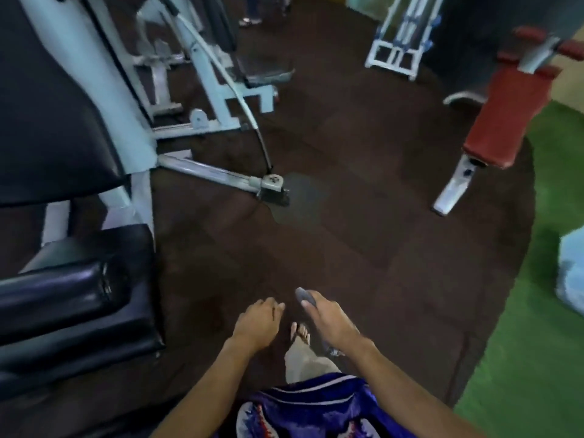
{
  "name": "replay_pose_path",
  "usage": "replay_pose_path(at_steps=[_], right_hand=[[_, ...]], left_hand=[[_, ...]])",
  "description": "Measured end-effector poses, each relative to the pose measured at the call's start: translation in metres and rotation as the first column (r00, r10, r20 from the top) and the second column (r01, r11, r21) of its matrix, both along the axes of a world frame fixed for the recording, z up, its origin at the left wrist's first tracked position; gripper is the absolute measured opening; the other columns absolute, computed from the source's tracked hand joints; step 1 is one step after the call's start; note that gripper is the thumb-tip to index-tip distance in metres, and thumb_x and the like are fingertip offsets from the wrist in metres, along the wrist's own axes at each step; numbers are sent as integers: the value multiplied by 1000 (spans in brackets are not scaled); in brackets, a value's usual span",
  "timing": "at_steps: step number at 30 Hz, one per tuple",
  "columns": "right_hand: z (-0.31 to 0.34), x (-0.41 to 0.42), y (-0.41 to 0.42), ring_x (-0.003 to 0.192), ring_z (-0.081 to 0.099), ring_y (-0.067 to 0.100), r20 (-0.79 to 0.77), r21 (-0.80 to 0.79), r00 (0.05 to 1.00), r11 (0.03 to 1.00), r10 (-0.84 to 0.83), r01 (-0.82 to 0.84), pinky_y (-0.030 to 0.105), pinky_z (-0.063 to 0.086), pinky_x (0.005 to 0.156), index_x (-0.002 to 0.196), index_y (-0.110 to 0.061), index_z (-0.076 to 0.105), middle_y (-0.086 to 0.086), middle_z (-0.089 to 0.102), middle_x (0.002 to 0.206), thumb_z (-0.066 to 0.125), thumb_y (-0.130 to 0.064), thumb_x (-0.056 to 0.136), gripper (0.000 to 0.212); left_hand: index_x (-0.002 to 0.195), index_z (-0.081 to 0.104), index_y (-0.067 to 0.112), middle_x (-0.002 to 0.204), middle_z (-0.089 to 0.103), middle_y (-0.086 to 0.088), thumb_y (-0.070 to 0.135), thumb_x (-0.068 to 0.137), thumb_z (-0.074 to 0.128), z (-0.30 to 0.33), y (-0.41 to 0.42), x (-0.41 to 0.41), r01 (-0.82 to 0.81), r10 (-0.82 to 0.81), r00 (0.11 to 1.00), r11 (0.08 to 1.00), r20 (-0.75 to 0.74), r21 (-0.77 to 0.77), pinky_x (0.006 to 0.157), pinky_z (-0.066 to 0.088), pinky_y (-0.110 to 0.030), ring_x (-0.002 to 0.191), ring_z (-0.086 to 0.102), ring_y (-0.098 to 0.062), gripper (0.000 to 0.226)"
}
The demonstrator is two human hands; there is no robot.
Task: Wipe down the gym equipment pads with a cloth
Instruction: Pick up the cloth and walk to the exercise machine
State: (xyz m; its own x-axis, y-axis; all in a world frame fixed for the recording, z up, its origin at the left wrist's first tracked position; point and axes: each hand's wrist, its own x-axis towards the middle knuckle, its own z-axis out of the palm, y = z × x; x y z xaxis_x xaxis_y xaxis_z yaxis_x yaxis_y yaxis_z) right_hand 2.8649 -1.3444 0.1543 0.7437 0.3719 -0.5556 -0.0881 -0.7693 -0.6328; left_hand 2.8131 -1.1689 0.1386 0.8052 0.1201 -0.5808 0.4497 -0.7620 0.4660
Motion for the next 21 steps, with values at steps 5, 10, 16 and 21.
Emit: replay_pose_path(at_steps=[5, 10, 16, 21], right_hand=[[-4, 123, 53, 85, 69, 20, -9, 12, 971, 971, 239, -239, 33, 53, 72, 140, -31, 48, 5, 67, 125, 41, -46, 103, 40], [-8, 197, 127, 131, 54, 11, -30, 55, 889, 889, 457, -455, 28, 41, 110, 142, -26, 49, -7, 58, 141, 45, -39, 104, 41], [-16, 249, 252, 131, 51, 5, -26, 91, 764, 762, 645, -641, 19, 37, 107, 144, -27, 47, -12, 55, 142, 44, -37, 104, 41], [-17, 272, 360, 134, 49, 7, -83, 118, 644, 649, 760, -751, 17, 35, 105, 145, -27, 45, -9, 53, 146, 43, -39, 105, 43]], left_hand=[[117, 59, 16, 119, 63, -10, 44, 103, 31, 2, 34, 69, -273, 273, 962, 962, -1, -12, 98, 47, -46, 113, 59, -30, 42], [117, 59, 18, 117, 64, -7, 44, 103, 30, 3, 81, 108, -490, 490, 872, 872, 9, 15, 96, 47, -45, 110, 61, -27, 42], [121, 57, 19, 120, 63, -7, 45, 104, 28, -7, 165, 142, -684, 684, 729, 724, 39, 93, 96, 48, -45, 111, 61, -27, 43], [120, 57, 21, 118, 63, -5, 46, 103, 29, -11, 245, 154, -799, 800, 599, 593, 46, 99, 95, 49, -42, 107, 61, -22, 42]])
